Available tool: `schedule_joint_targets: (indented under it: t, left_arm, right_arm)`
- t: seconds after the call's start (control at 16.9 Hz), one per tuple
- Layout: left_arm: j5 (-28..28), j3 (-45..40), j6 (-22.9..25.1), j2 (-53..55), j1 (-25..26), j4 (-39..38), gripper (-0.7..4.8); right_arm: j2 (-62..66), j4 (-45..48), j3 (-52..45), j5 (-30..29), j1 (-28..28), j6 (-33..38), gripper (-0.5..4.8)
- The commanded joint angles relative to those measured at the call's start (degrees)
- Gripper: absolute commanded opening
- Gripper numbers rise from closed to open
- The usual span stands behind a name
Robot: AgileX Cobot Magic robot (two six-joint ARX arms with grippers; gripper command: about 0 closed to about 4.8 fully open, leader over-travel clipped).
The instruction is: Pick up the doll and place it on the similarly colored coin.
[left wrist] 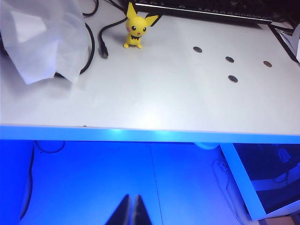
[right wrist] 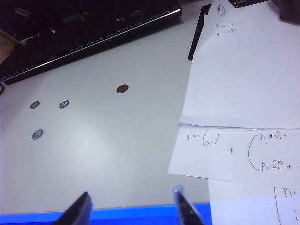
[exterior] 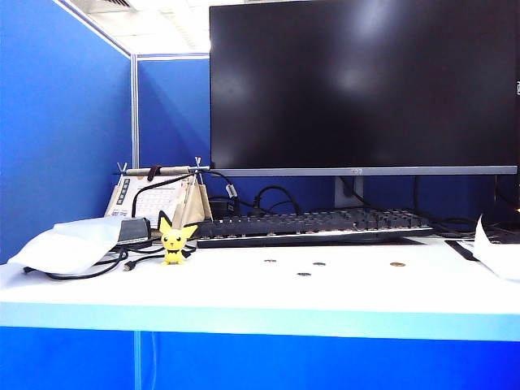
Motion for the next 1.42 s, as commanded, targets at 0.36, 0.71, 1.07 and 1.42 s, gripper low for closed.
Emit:
schedule_joint_targets:
  t: [0.36, 0.71, 1.07, 1.42]
  left_arm:
    - [0.3, -0.1, 0.3, 0.0, 0.0, 0.5, 0.27]
    - [11.3, 5.5, 0.3, 0.0, 0.0, 7.9, 1.81]
    - [10.5, 8.2, 5.2, 13.4, 0.0, 24.3, 4.79]
    - [12.7, 20.6, 18.3, 47.4, 6.5, 38.9, 4.79]
  right_arm:
    - [0.0, -0.6, -0.1, 0.2, 0.1, 0.0, 2.32]
    - [0.0, -0.6, -0.1, 0.2, 0.1, 0.0, 2.32]
    - [0.0, -0.6, -0.1, 0.2, 0.1, 0.0, 2.32]
    - [0.0, -0.6, -0.1, 0.2, 0.1, 0.0, 2.32]
